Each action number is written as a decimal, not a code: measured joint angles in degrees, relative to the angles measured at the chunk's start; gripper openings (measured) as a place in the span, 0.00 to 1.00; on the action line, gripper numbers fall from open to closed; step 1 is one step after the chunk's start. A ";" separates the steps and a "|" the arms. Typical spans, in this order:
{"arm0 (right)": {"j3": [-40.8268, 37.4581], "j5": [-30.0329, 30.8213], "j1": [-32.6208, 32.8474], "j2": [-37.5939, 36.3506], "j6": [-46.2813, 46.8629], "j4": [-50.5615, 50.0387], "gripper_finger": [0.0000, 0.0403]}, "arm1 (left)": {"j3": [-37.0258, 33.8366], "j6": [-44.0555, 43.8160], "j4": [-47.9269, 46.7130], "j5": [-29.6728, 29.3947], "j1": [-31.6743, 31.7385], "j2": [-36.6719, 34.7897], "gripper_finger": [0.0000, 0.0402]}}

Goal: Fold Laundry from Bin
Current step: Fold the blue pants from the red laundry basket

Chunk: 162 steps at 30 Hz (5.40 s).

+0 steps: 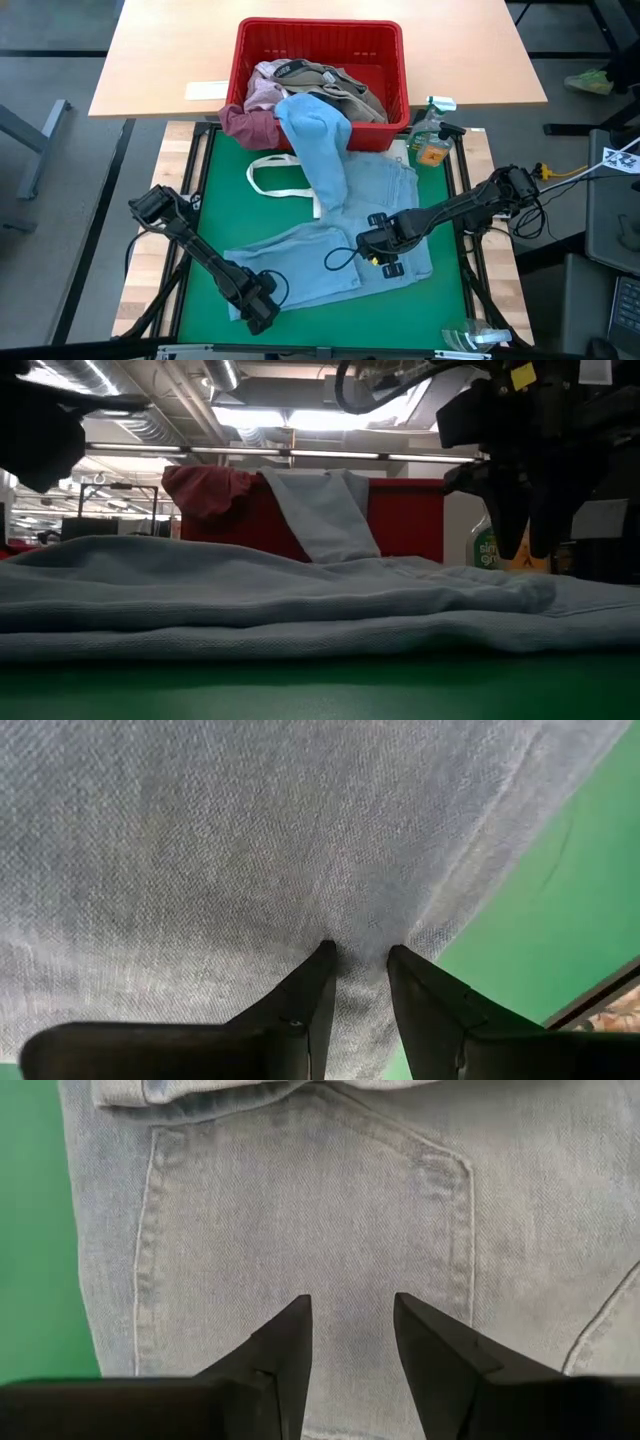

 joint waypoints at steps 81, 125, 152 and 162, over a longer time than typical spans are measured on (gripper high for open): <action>0.04 -0.08 -0.02 -0.63 -3.37 -1.35 0.35 | -23.80 -51.98 6.59 -19.77 -10.87 -18.59 0.09; 0.04 0.07 -0.04 -22.73 3.43 -7.62 0.35 | 7.65 2.96 12.89 -38.13 13.27 -18.63 0.00; 0.04 23.76 -0.04 -40.85 12.79 -7.89 0.35 | 8.88 34.98 73.20 -21.08 30.31 4.64 0.00; 0.04 24.07 -0.04 -40.87 12.74 -5.35 0.35 | 28.23 39.90 71.65 -18.95 31.05 20.21 0.00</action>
